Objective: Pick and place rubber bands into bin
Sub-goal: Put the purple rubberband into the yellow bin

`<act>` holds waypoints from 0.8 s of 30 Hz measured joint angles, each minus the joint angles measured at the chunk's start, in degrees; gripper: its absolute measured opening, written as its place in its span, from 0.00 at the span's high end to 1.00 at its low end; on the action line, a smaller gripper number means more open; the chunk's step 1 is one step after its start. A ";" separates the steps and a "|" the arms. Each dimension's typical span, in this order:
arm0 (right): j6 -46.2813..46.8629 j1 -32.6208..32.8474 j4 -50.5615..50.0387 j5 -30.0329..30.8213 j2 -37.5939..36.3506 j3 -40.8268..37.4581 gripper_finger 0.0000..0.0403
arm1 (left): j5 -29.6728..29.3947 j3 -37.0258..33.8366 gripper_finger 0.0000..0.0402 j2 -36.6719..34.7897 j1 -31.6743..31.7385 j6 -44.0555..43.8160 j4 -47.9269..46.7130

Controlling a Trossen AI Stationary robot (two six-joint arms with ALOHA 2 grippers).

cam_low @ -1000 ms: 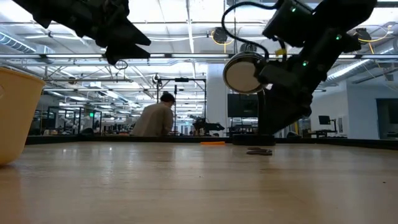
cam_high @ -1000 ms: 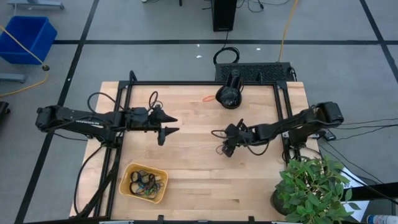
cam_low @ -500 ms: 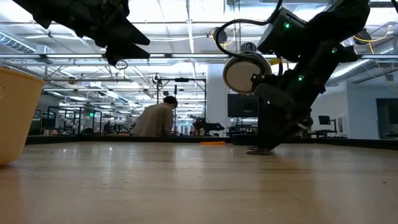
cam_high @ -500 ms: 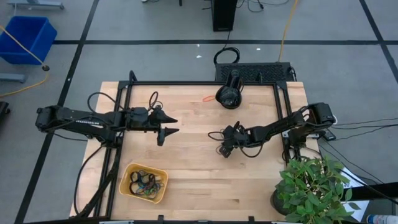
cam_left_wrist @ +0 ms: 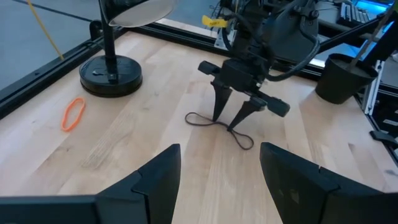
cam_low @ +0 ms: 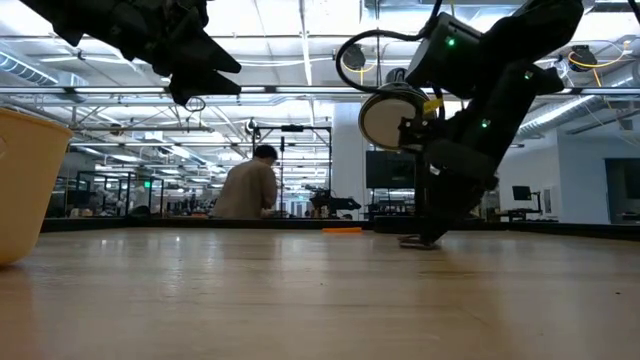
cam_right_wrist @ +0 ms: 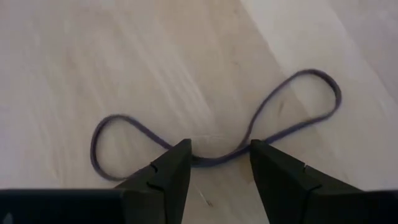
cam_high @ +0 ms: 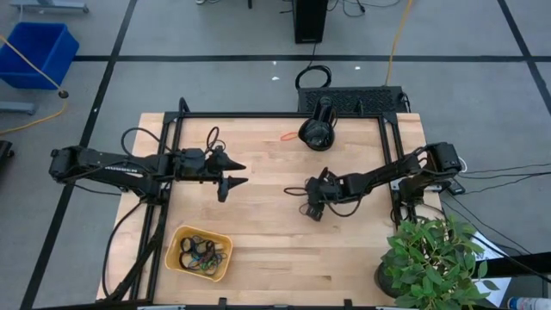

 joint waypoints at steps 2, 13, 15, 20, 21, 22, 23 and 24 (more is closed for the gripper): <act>-3.27 0.10 0.00 -0.55 0.00 -0.02 0.60 | -0.02 0.00 0.43 0.00 0.00 0.00 -0.01; -16.37 0.06 -0.84 -7.24 0.02 -0.04 0.60 | -0.11 0.00 0.43 0.00 0.00 0.00 -0.11; -16.79 0.07 -1.21 -7.68 0.02 -0.04 0.60 | -0.11 0.00 0.43 0.00 0.00 0.02 -0.11; -19.01 0.17 -4.58 -9.29 0.09 -0.04 0.61 | -0.11 0.00 0.43 0.00 0.00 0.04 -0.13; -19.19 0.17 -5.61 -9.38 0.07 -0.02 0.61 | -0.11 0.00 0.43 0.00 0.00 0.04 -0.13; -19.43 0.17 -6.52 -9.51 0.02 0.01 0.62 | -0.11 0.00 0.43 0.00 0.00 0.04 -0.13; -20.00 0.17 -7.15 -9.68 0.00 0.02 0.63 | -0.11 0.00 0.43 0.00 0.00 0.05 -0.13; -20.77 0.17 -7.41 -9.77 -0.02 0.02 0.63 | -0.11 0.00 0.43 0.00 0.00 0.04 -0.13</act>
